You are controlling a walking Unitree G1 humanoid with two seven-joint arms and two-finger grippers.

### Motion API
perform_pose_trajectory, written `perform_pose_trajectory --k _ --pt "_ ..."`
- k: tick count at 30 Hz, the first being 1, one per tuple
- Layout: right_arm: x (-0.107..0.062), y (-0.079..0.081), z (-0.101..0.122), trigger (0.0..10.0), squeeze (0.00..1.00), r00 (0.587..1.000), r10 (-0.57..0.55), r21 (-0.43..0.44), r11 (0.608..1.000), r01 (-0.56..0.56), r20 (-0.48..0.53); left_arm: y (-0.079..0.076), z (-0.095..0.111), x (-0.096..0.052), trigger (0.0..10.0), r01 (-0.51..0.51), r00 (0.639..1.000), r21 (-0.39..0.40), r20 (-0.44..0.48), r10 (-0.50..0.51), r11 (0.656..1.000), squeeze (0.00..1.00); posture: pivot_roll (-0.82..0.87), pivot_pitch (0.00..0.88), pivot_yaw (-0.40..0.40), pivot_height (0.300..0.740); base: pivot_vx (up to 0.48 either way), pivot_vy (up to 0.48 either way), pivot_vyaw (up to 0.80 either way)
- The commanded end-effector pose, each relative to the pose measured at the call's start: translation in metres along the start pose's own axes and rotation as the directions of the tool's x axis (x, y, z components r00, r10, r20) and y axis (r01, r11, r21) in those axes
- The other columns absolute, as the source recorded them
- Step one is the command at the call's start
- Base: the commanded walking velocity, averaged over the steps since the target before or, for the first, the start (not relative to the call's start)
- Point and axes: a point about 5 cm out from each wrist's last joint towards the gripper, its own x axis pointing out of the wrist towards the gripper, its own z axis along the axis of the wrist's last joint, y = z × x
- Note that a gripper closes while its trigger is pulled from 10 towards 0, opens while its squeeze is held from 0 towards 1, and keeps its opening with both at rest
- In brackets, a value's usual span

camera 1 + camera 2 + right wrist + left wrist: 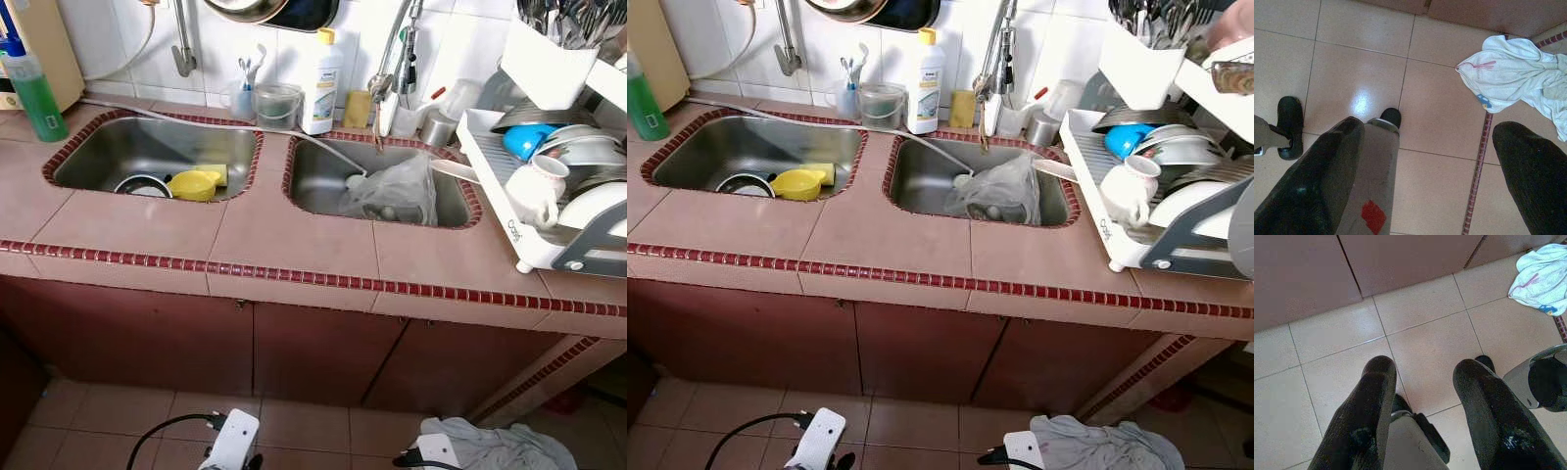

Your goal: Kitchen organization

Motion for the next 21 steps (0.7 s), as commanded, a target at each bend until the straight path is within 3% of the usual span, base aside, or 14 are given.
perform_pose_trajectory --k 1,6,11,21 --pt "-0.001 -0.005 0.000 10.0 0.00 1.000 -0.012 0.007 1.000 0.012 0.003 0.000 0.004 0.001 10.0 0.001 1.000 0.001 0.012 -0.001 1.000 0.00 0.09 0.000 -0.091 0.740 0.304 0.000 0.00" --pt "-0.001 -0.008 -0.001 10.0 0.00 1.000 -0.014 0.004 1.000 0.014 0.001 0.001 0.003 0.001 10.0 0.000 1.000 0.003 0.007 0.000 1.000 0.00 0.09 0.000 -0.093 0.740 0.299 0.000 0.00" --pt "-0.001 -0.009 0.001 10.0 0.00 1.000 -0.013 -0.007 1.000 0.013 0.004 0.000 0.003 0.001 10.0 0.005 1.000 0.002 0.009 -0.005 1.000 0.00 0.10 0.000 -0.097 0.740 0.000 0.000 0.00" --pt "0.002 0.007 0.008 10.0 0.00 1.000 0.008 -0.027 1.000 -0.007 0.016 -0.001 0.002 0.001 10.0 0.006 1.000 0.006 0.002 -0.006 1.000 0.00 0.10 0.000 -0.101 0.740 0.000 0.000 0.00"
